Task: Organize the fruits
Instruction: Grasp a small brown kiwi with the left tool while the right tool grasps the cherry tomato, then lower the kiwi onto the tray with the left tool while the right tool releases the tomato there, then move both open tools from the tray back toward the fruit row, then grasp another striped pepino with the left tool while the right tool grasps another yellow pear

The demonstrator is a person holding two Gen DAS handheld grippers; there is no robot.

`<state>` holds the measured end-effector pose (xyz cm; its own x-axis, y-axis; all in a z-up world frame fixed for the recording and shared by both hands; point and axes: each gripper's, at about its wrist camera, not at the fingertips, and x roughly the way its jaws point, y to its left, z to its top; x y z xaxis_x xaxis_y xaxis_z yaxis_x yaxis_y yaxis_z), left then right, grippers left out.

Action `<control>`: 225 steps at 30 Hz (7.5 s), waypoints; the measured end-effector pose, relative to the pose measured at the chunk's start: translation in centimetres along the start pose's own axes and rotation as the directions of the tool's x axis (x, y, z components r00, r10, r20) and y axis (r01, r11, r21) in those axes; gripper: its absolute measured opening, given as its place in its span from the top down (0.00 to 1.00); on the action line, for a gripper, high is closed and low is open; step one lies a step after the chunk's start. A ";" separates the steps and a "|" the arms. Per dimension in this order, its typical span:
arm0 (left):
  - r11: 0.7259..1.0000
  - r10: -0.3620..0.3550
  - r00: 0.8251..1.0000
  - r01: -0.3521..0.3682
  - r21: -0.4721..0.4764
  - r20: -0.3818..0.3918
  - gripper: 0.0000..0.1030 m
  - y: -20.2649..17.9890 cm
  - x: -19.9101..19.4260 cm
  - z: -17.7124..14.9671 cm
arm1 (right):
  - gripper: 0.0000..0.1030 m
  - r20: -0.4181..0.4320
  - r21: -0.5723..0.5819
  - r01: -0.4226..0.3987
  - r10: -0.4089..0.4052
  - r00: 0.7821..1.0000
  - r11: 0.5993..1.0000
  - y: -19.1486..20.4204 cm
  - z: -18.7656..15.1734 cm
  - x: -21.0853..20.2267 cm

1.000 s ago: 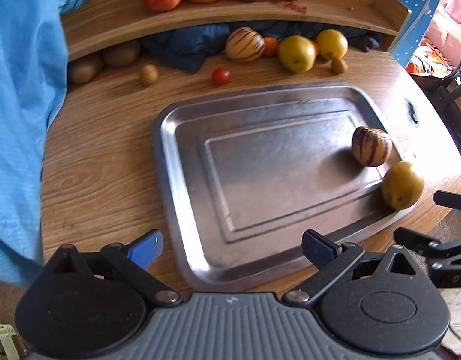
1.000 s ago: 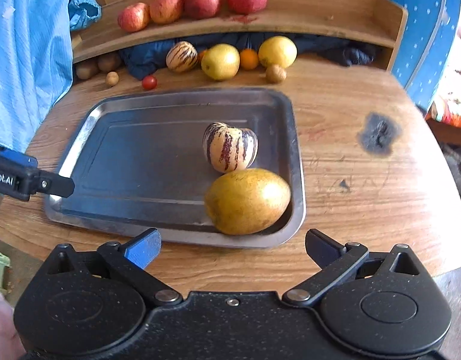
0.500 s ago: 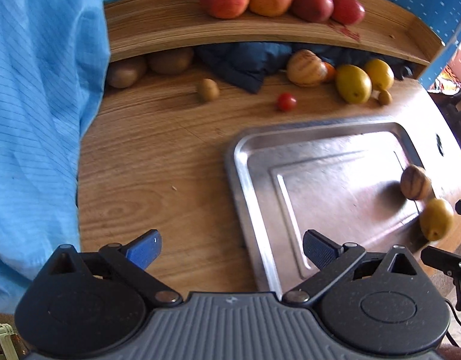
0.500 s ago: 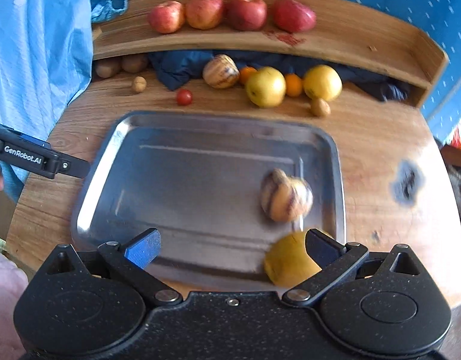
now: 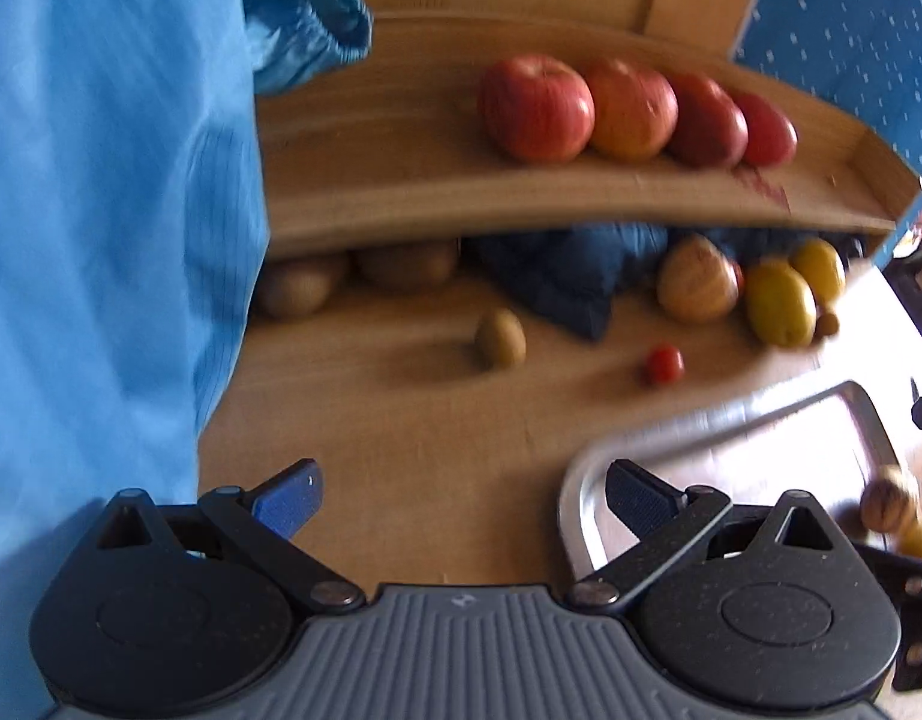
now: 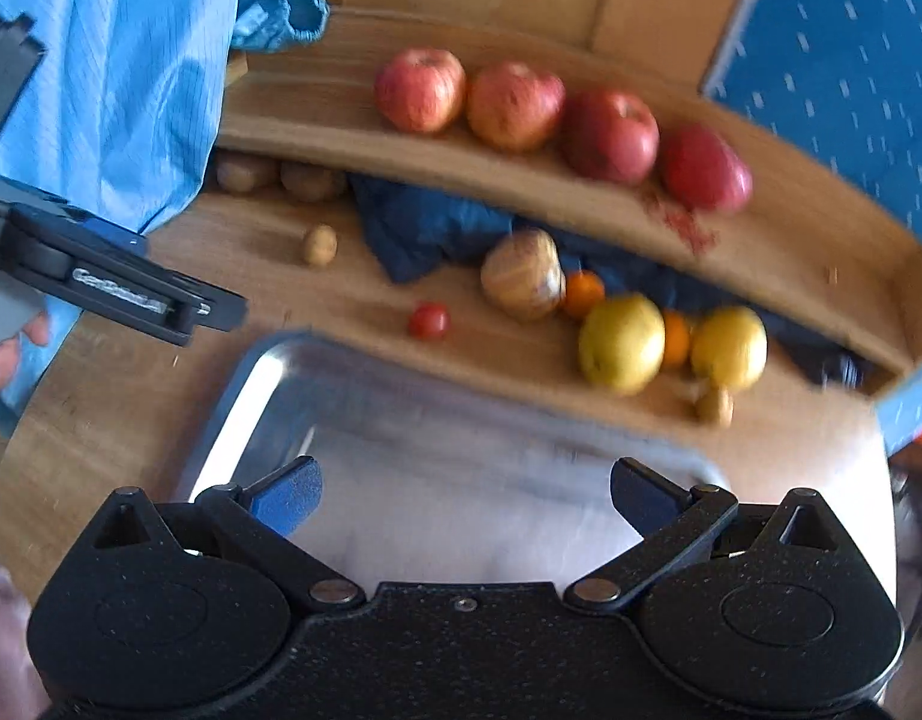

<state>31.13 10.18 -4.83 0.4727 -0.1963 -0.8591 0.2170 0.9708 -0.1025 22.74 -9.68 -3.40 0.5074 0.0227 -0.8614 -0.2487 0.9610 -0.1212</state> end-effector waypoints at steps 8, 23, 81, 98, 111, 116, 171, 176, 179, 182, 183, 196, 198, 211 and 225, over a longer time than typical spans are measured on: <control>0.998 -0.016 1.000 0.016 -0.067 0.001 0.01 0.4 3.7 2.8 | 0.01 0.024 0.091 0.039 -0.041 0.999 0.995 0.7 2.3 3.8; 0.997 -0.081 0.996 0.080 0.022 0.024 0.20 -0.2 6.5 3.6 | 0.20 0.052 0.121 0.034 -0.041 0.998 0.992 2.3 3.6 8.9; 0.942 -0.235 0.971 0.240 0.236 -0.047 0.73 -10.8 3.2 -0.4 | 0.75 0.115 0.414 0.059 -0.117 0.987 0.908 -0.4 -6.1 0.3; 0.856 -0.352 0.912 0.404 0.322 -0.209 0.73 -17.9 2.3 -5.0 | 0.75 0.003 0.532 0.115 -0.138 0.990 0.839 -1.6 -13.8 -3.1; 0.863 -0.329 0.918 0.388 0.324 -0.224 0.72 -19.1 2.9 -5.8 | 0.71 -0.003 0.501 0.108 -0.123 0.992 0.859 -2.0 -14.5 -3.0; 0.879 -0.315 0.925 0.368 0.304 -0.211 0.64 -18.9 2.7 -5.8 | 0.66 0.005 0.483 0.099 -0.115 0.993 0.870 -1.9 -14.7 -3.4; 0.957 0.091 0.996 -0.089 0.276 0.003 0.01 -10.0 -8.2 -7.5 | 0.01 0.244 0.423 -0.120 0.015 0.970 0.898 -1.2 -12.8 -7.1; 0.958 0.058 0.998 -0.065 0.279 0.032 0.01 -10.4 -6.9 -5.1 | 0.01 0.247 0.436 -0.061 -0.054 0.967 0.898 -2.5 -11.6 -6.5; 0.961 0.038 0.998 -0.050 0.273 0.049 0.01 -10.5 -6.0 -3.7 | 0.01 0.252 0.428 -0.020 -0.098 0.963 0.904 -2.9 -10.8 -6.2; 0.964 0.018 0.998 -0.033 0.263 0.060 0.01 -10.7 -5.0 -2.2 | 0.01 0.254 0.415 0.009 -0.125 0.959 0.910 -3.0 -10.3 -5.9; 0.965 0.012 0.998 -0.028 0.260 0.062 0.01 -10.8 -4.6 -1.7 | 0.01 0.252 0.411 0.021 -0.136 0.958 0.911 -2.9 -10.1 -5.6; 0.968 -0.065 0.996 0.048 0.248 0.060 0.01 -11.5 0.9 4.0 | 0.01 0.204 0.376 0.113 -0.201 0.958 0.920 -3.9 -7.0 -1.8; 0.969 -0.087 0.995 0.073 0.238 0.051 0.01 -11.5 2.2 4.9 | 0.01 0.193 0.367 0.117 -0.199 0.961 0.923 -4.6 -6.2 -0.9; 0.960 -0.204 0.978 0.208 0.188 -0.039 0.03 -12.0 8.9 8.2 | 0.05 0.126 0.307 0.138 -0.184 0.975 0.942 -7.6 -1.7 4.7; 0.947 -0.288 0.955 0.295 0.125 -0.070 0.27 -11.6 11.7 9.3 | 0.23 0.056 0.256 0.134 -0.153 0.987 0.957 -7.8 0.6 9.1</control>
<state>42.07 -4.65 -9.07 0.3294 -0.4577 -0.8258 0.4519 0.8444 -0.2877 29.77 -16.77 -10.06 0.5845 -0.1097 -0.8039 0.0413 0.9936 -0.1056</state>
